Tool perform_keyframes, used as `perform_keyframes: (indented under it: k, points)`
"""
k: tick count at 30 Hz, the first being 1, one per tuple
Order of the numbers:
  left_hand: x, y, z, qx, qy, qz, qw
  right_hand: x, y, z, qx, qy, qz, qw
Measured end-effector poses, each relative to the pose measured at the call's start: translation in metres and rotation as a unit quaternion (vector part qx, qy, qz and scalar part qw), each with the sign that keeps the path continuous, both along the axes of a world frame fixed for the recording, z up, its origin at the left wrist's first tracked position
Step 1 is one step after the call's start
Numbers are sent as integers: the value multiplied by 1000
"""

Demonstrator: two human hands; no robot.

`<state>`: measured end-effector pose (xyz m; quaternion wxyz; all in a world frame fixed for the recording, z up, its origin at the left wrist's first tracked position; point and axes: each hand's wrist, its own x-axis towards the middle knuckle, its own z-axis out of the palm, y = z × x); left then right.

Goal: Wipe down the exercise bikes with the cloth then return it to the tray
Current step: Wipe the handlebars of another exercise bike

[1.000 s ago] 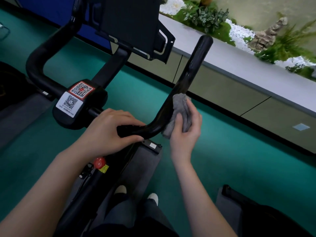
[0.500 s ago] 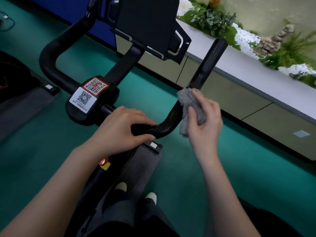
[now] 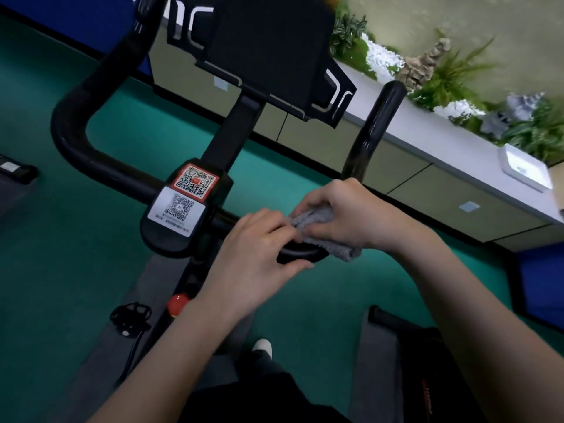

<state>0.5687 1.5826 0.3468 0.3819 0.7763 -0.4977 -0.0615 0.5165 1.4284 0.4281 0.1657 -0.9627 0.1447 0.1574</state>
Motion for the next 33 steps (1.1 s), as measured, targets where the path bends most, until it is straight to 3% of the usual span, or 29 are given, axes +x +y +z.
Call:
perform_keyframes:
  k: [5, 11, 15, 19, 24, 28, 33]
  points:
    - [3, -1, -3, -20, 6, 2, 1000, 12, 1, -3, -46, 54, -1, 997]
    - [4, -2, -3, -25, 10, -2, 1000, 23, -35, 8, -123, -27, -67, 990]
    - [5, -2, -3, -16, 9, -8, 1000, 14, -30, 14, -72, -92, -86, 989]
    - [6, -3, -3, -9, 5, -11, 1000, -1, -19, 3, -66, -66, -29, 995]
    - [6, -2, -3, -2, -6, -28, 1000, -3, -38, -2, -116, -185, -137, 966]
    - [6, -2, 1, -2, -16, -40, 999, -27, -24, -17, -43, -306, -168, 936]
    - [5, -7, 8, 3, -17, -47, 999, -49, -16, -42, -15, -357, -183, 916]
